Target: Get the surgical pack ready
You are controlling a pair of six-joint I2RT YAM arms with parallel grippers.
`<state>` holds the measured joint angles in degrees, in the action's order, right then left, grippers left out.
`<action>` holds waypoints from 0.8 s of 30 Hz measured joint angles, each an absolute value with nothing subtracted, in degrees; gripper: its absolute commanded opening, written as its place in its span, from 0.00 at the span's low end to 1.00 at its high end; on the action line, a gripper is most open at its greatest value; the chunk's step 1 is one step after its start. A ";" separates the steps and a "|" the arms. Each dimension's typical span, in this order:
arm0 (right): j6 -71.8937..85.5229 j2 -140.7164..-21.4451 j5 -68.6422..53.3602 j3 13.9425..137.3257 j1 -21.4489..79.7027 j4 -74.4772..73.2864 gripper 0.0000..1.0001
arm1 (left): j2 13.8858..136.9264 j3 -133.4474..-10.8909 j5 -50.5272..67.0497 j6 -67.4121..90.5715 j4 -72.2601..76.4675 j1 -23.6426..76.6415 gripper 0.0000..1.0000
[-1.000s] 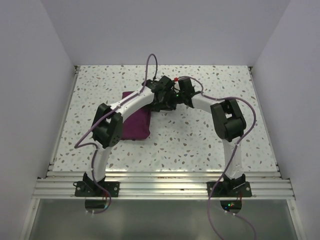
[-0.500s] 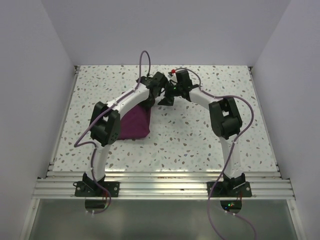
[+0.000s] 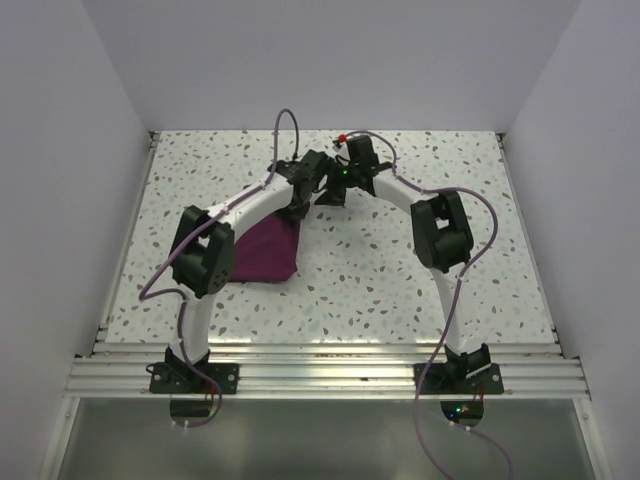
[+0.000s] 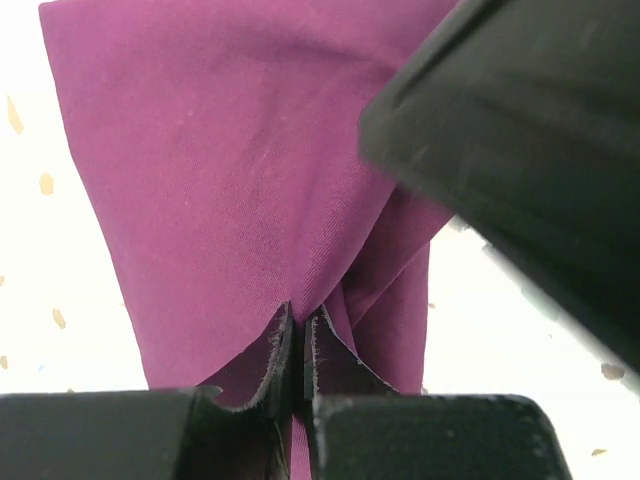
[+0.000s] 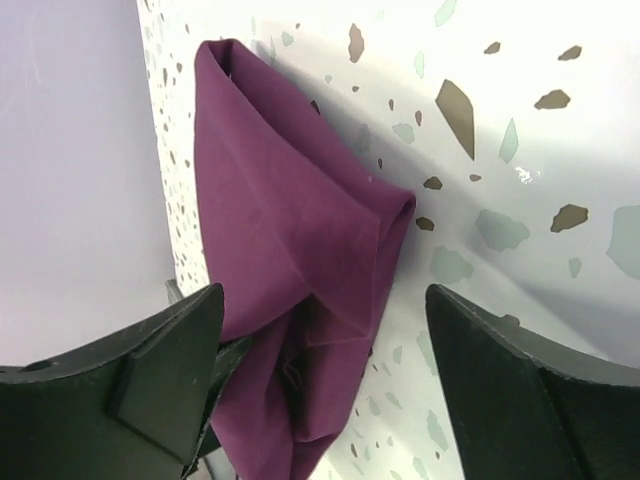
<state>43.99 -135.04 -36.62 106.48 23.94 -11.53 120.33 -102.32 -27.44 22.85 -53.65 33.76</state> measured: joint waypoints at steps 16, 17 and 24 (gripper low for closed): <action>40.51 -131.13 -43.88 92.90 23.73 -5.74 0.45 | 101.49 -81.58 -20.60 20.29 -49.60 33.76 0.00; 40.75 -130.26 -44.58 91.11 23.73 -4.71 0.45 | 101.21 -81.25 -20.34 20.25 -49.58 33.76 0.00; 46.02 -123.76 -47.68 80.99 23.70 4.60 0.46 | 101.01 -80.31 -19.16 20.03 -48.49 33.76 0.00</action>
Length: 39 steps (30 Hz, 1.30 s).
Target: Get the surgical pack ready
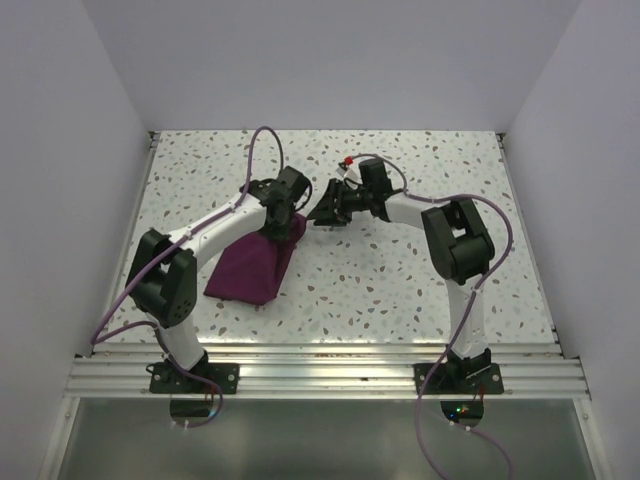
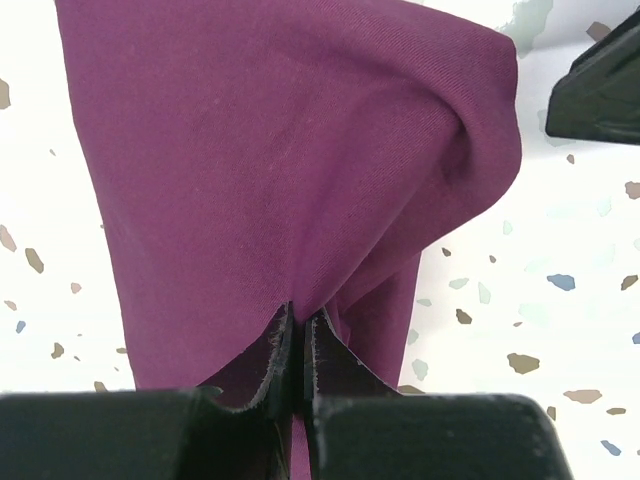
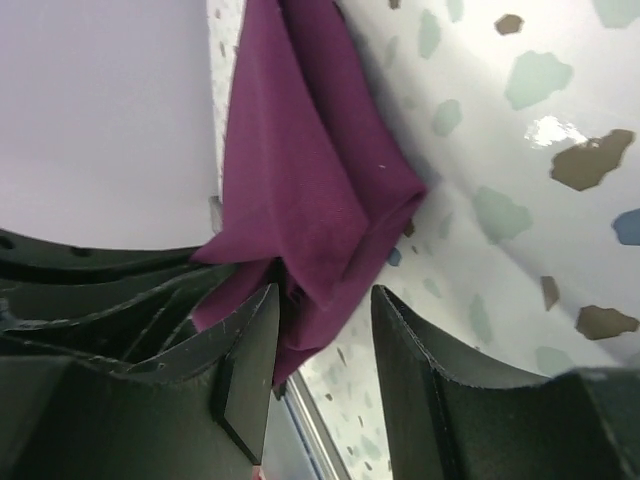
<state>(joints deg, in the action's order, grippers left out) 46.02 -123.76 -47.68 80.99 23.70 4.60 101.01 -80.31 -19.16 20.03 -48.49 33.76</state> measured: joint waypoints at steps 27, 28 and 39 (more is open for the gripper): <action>54.13 -124.25 -49.01 78.37 24.95 16.95 0.47 | 100.31 -78.78 -18.76 19.90 -46.96 33.80 0.00; 54.22 -124.62 -49.01 78.30 24.95 17.21 0.47 | 100.20 -78.67 -18.74 19.90 -46.92 33.80 0.00; 56.71 -128.05 -49.04 78.06 25.08 20.43 0.41 | 99.83 -77.97 -18.57 19.88 -46.61 33.80 0.00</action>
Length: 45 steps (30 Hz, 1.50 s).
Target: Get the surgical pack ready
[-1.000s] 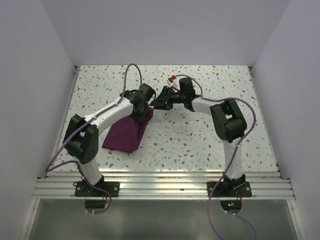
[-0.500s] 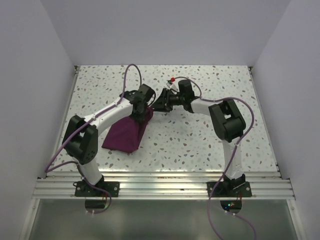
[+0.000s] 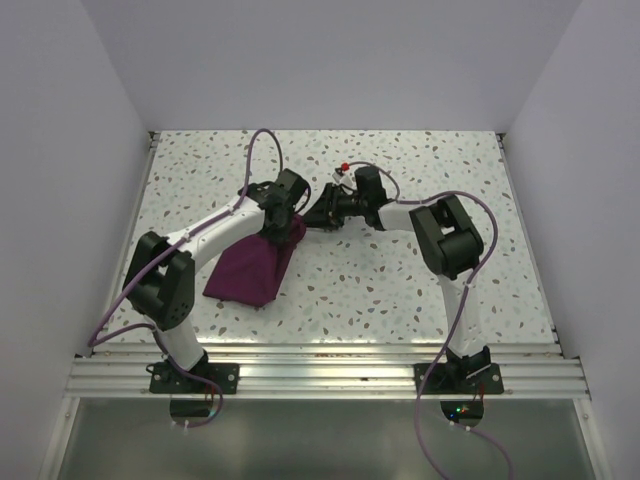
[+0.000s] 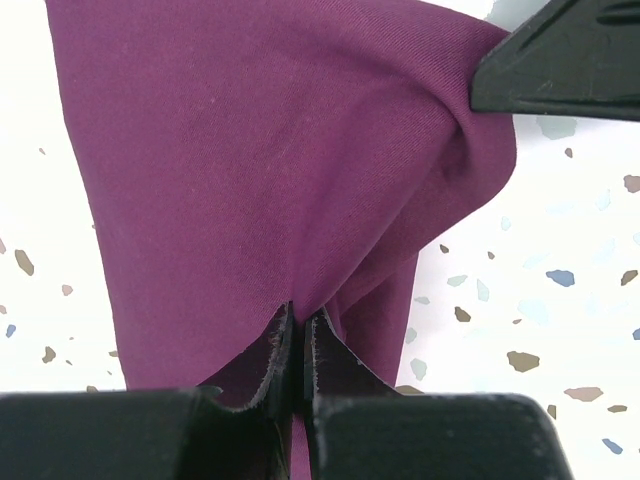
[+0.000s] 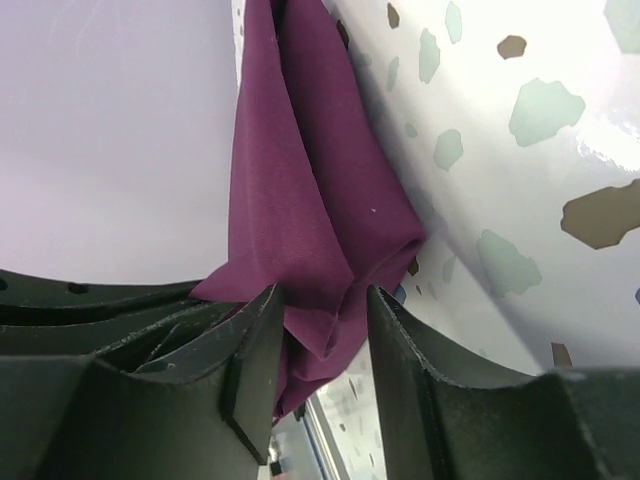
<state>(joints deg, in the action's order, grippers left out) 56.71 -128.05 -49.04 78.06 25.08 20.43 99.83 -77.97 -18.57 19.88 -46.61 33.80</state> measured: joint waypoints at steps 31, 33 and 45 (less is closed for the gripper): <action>52.90 -132.86 -45.95 82.32 23.97 13.96 0.51 | 97.67 -76.14 -18.06 18.83 -45.50 33.82 0.00; 50.94 -131.81 -46.92 82.61 23.18 10.22 0.76 | 97.67 -76.14 -18.06 18.81 -45.56 33.82 0.00; 40.40 -116.92 -41.25 73.43 24.53 -0.10 0.13 | 97.67 -76.14 -17.89 18.81 -45.60 33.82 0.00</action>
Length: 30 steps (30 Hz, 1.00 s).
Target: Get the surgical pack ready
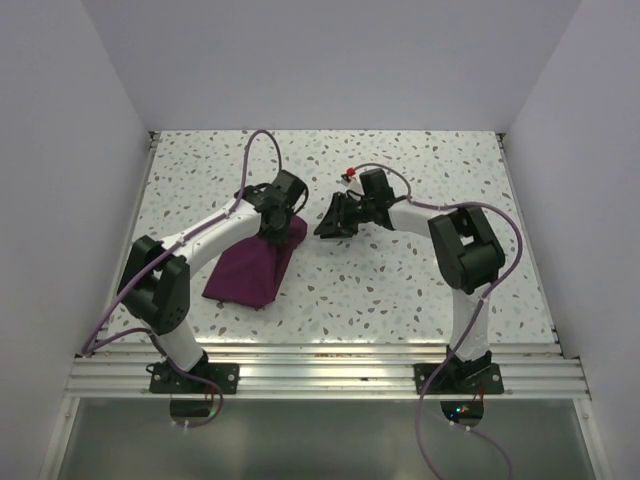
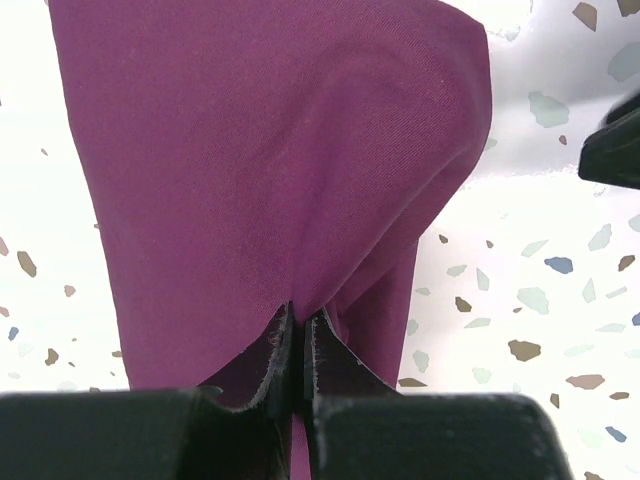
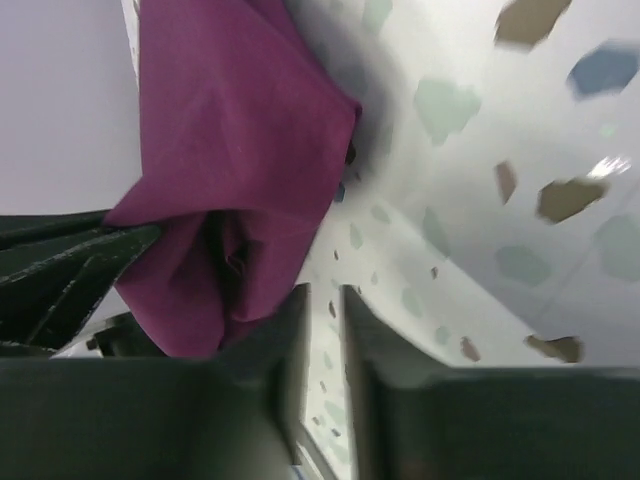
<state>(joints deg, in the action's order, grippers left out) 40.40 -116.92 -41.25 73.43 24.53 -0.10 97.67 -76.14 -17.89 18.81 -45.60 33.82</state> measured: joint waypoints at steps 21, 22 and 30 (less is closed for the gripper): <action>65.52 -124.55 -36.38 68.97 34.17 30.04 0.00 | 97.23 -76.16 -16.12 18.41 -45.67 33.80 0.00; 66.94 -125.05 -34.96 67.90 34.48 32.56 0.00 | 97.23 -76.16 -15.86 18.39 -45.67 33.80 0.00; 73.38 -127.26 -24.16 64.38 37.71 46.15 0.00 | 97.23 -76.18 -14.26 18.17 -45.60 33.85 0.00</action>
